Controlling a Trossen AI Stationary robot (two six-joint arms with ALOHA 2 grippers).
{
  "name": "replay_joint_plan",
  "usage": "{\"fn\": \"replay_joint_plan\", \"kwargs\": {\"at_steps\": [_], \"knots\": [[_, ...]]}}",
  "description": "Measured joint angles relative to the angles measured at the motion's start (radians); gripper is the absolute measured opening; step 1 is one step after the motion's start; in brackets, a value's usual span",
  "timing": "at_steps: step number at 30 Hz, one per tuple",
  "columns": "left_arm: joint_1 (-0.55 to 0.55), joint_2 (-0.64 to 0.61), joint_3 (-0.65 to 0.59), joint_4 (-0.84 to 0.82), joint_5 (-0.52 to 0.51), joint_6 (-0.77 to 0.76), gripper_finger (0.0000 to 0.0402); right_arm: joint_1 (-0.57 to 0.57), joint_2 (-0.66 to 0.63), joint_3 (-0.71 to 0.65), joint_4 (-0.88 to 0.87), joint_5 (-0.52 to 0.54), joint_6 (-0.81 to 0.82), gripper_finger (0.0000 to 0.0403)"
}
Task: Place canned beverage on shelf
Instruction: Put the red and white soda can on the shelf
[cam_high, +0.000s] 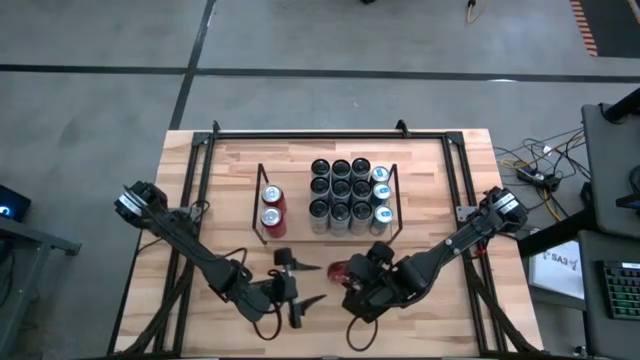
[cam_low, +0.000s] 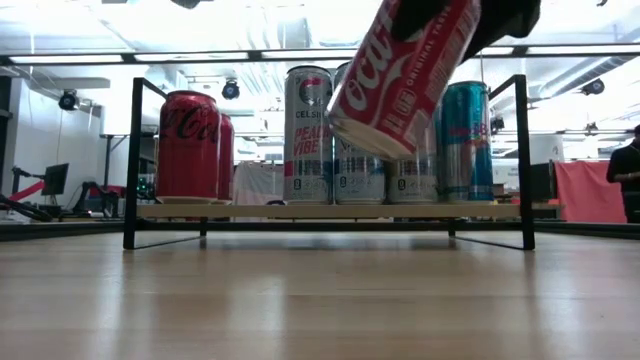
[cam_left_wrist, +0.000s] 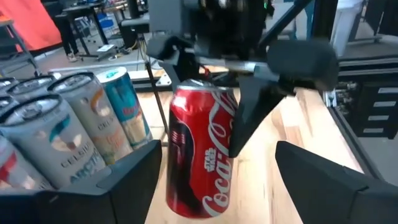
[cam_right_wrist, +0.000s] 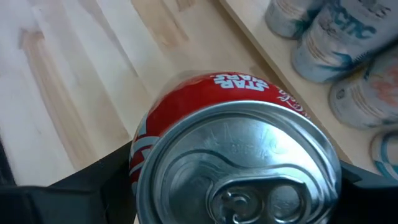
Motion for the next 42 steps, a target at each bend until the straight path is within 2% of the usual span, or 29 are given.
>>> {"fn": "replay_joint_plan", "kwargs": {"at_steps": [4,14,27,38,42], "knots": [[0.000,0.046,0.000,0.012,-0.007,-0.008,0.0296,-0.010,0.000,0.000,0.024,0.000,-0.023,0.0303],[0.000,0.150,0.091,0.002,-0.118,-0.025,0.0307,-0.025,0.000,0.000,0.126,0.024,-0.105,0.0303],[0.005,0.239,0.241,-0.300,-0.208,-0.163,0.0332,-0.026,0.002,-0.001,0.189,0.041,-0.156,0.0303],[0.013,0.270,0.278,-0.344,-0.243,-0.190,0.0331,-0.025,0.002,-0.002,0.263,0.045,-0.192,0.0303],[0.019,0.270,0.278,-0.344,-0.243,-0.191,0.0319,-0.026,0.002,-0.002,0.272,0.049,-0.205,0.0303]]}}
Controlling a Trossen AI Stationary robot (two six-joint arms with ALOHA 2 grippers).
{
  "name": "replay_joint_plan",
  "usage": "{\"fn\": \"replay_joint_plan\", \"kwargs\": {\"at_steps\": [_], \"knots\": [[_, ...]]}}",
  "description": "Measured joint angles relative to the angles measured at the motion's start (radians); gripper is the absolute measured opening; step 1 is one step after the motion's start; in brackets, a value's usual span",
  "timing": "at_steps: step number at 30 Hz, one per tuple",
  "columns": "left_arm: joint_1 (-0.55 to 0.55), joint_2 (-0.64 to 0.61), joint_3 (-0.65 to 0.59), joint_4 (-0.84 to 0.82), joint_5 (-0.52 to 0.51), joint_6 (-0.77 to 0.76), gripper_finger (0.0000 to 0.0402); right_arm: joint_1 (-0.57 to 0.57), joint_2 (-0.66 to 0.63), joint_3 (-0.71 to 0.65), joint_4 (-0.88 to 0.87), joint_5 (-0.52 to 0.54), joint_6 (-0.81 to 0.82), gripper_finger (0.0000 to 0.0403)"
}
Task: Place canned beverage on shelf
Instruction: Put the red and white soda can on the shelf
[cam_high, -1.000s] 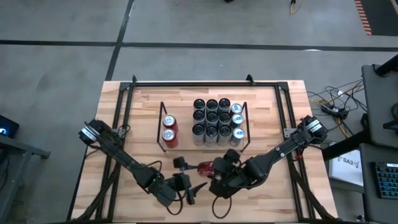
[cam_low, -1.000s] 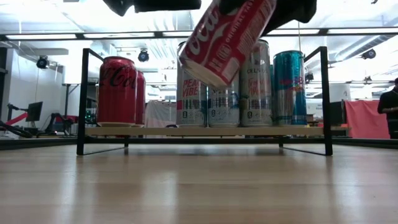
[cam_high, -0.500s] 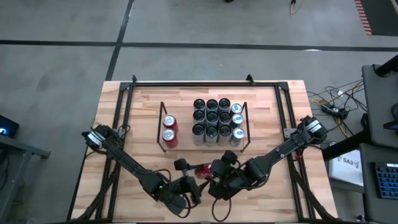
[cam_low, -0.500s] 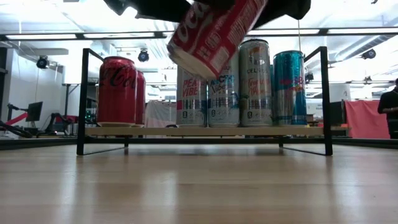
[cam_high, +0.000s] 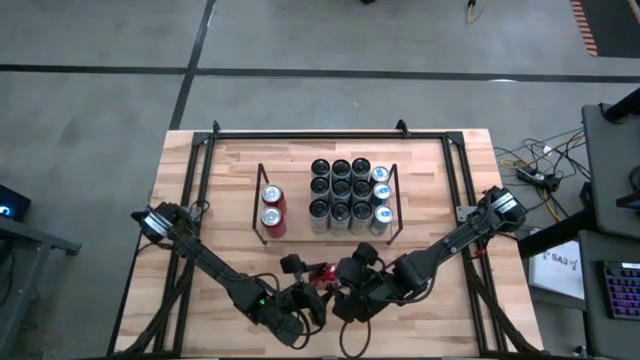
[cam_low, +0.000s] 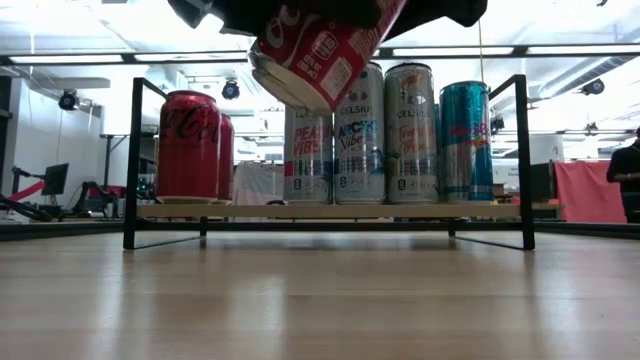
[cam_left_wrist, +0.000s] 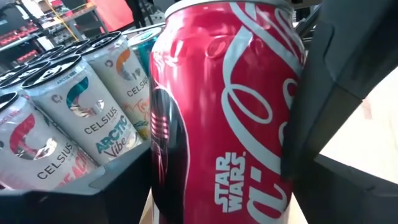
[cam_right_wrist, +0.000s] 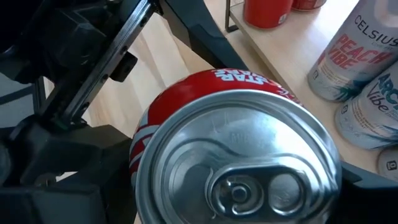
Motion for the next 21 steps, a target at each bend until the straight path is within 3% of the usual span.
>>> {"fn": "replay_joint_plan", "kwargs": {"at_steps": [11,21], "knots": [[0.006,0.001,-0.002,-0.011,-0.036,-0.036,0.0287,-0.003,-0.002,0.000,0.009,0.013,-0.009,0.0344],[-0.015,-0.037,-0.013,-0.201,-0.129,-0.129,0.0287,-0.002,-0.070,0.005,-0.009,0.008,-0.056,0.0352]]}}
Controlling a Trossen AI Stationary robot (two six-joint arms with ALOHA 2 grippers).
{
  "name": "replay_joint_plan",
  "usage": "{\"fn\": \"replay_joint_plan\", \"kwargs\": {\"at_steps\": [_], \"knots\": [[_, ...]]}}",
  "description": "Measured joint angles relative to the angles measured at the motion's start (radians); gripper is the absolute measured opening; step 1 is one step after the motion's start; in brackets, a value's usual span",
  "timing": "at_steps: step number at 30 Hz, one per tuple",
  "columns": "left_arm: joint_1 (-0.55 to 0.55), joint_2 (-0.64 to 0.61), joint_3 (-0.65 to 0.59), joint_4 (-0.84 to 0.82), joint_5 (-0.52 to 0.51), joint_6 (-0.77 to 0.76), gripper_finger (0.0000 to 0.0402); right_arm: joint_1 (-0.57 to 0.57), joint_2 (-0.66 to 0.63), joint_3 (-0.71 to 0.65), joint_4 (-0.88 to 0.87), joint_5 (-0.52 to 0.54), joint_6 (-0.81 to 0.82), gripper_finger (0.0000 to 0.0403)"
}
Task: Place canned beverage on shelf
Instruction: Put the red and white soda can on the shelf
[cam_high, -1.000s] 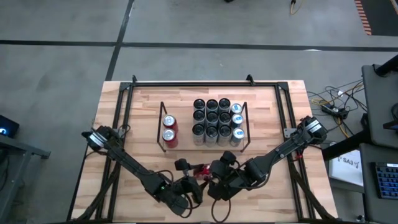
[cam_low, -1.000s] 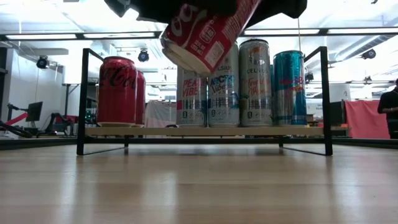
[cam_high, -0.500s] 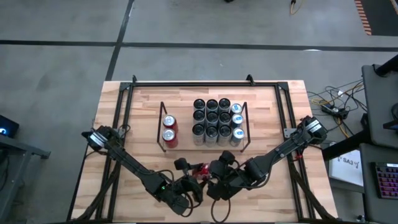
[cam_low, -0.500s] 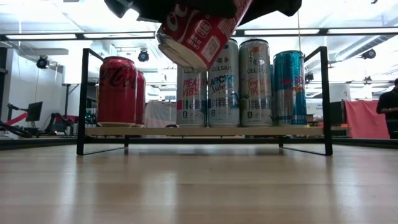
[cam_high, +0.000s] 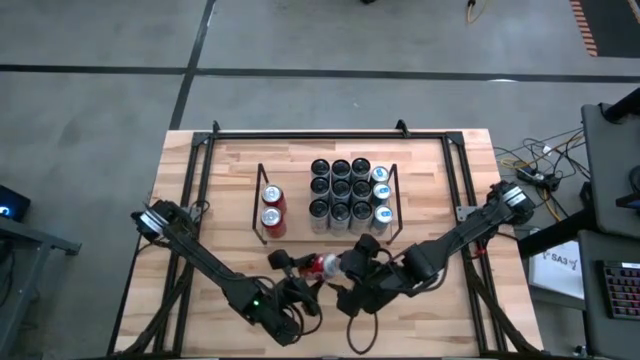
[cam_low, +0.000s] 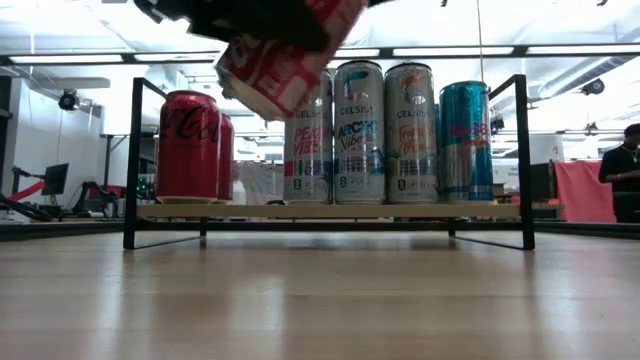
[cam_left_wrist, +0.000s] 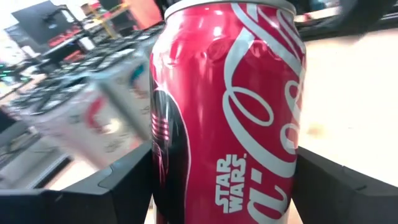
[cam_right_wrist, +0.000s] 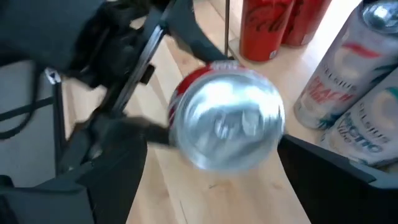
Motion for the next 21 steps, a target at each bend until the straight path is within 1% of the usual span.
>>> {"fn": "replay_joint_plan", "kwargs": {"at_steps": [3,6,9,13,17,19,21], "knots": [[-0.010,-0.042,-0.011,-0.124,-0.032,-0.098,0.0287,0.006,-0.035,0.000,-0.005,0.002,-0.021,0.0352],[-0.030,-0.099,-0.032,-0.269,-0.076,-0.214,0.0287,0.019,-0.069,0.000,-0.015,0.035,-0.052,0.0352],[-0.058,-0.176,-0.073,-0.367,-0.117,-0.298,0.0287,0.032,-0.100,0.000,-0.017,0.065,-0.095,0.0353],[-0.093,-0.298,-0.132,-0.381,-0.178,-0.308,0.0287,0.038,-0.126,0.002,-0.013,0.099,-0.143,0.0353],[-0.119,-0.404,-0.182,-0.349,-0.205,-0.309,0.0287,0.037,-0.129,0.002,-0.005,0.130,-0.189,0.0353],[-0.122,-0.450,-0.198,-0.348,-0.188,-0.308,0.0287,0.034,-0.129,0.002,-0.001,0.157,-0.208,0.0353],[-0.123,-0.495,-0.202,-0.346,-0.128,-0.288,0.0287,0.030,-0.129,0.002,0.009,0.160,-0.231,0.0354]]}}
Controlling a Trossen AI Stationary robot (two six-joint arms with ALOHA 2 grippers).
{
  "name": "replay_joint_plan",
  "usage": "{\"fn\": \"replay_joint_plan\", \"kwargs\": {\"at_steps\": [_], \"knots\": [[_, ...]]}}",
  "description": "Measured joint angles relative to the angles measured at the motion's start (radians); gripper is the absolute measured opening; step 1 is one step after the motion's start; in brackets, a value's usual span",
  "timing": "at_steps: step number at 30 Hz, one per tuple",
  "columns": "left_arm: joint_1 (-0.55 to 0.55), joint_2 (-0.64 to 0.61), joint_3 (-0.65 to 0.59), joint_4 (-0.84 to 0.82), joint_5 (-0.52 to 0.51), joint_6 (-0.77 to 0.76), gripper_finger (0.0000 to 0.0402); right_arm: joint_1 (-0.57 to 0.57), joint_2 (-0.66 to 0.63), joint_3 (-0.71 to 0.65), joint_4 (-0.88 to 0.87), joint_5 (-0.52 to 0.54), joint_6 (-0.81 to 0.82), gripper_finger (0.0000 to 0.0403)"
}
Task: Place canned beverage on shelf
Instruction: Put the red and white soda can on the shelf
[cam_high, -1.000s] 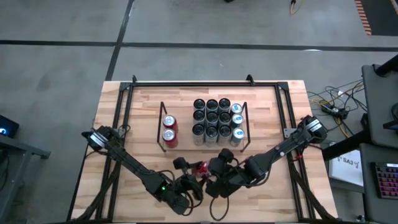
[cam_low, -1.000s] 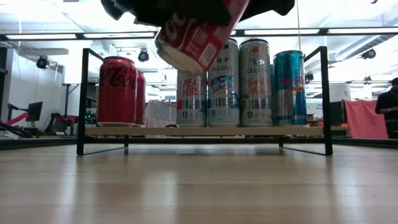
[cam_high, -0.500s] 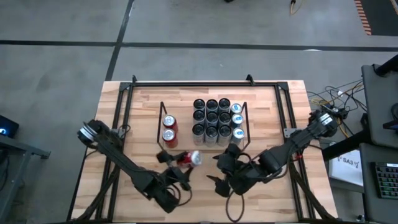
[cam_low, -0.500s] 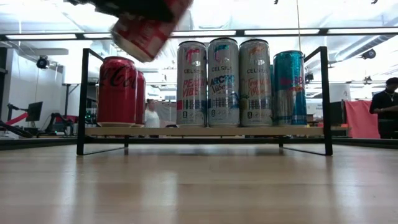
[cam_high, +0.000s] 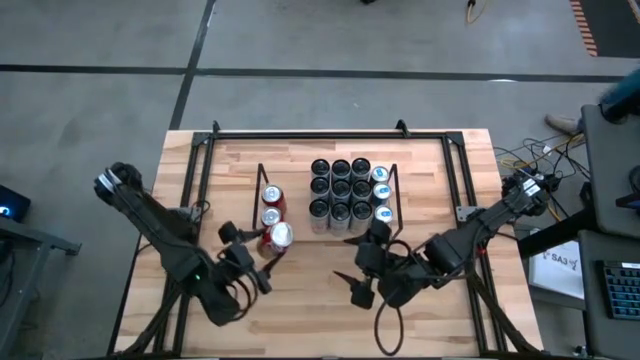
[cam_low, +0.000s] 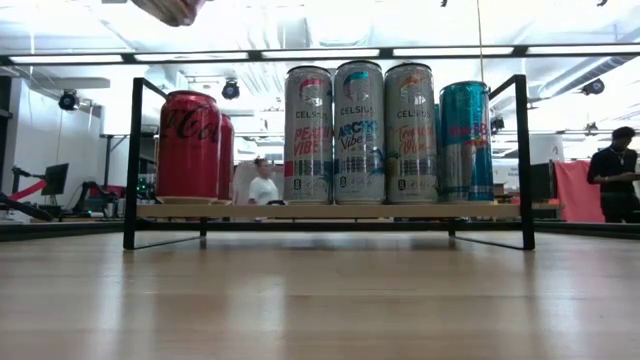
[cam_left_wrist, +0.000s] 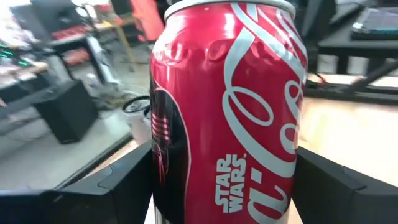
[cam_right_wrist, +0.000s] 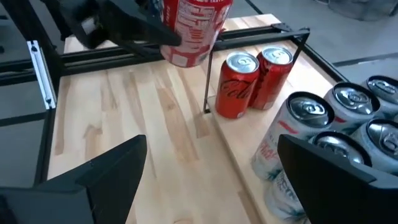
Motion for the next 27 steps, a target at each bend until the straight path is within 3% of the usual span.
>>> {"fn": "replay_joint_plan", "kwargs": {"at_steps": [5,11,15,18,20,27], "knots": [[-0.005,-0.114,-0.001,0.061,0.070,0.212,0.0287,-0.013,0.000,0.000,0.012,-0.001,-0.031,0.0354],[-0.013,-0.290,-0.001,0.281,0.165,0.726,0.0287,-0.028,0.000,0.000,0.012,-0.001,-0.046,0.0354],[-0.011,-0.419,-0.013,0.510,0.362,1.012,0.0287,-0.035,0.000,0.000,0.011,-0.001,-0.045,0.0354],[0.008,-0.488,-0.097,0.660,0.566,1.079,0.0287,-0.039,0.000,0.000,0.012,0.000,-0.045,0.0354],[0.024,-0.510,-0.197,0.790,0.641,1.085,0.0287,-0.039,0.000,-0.001,0.012,0.011,-0.045,0.0354],[0.046,-0.411,-0.572,1.500,0.597,1.120,0.0287,-0.055,0.002,-0.001,0.062,0.013,-0.095,0.0354]]}}
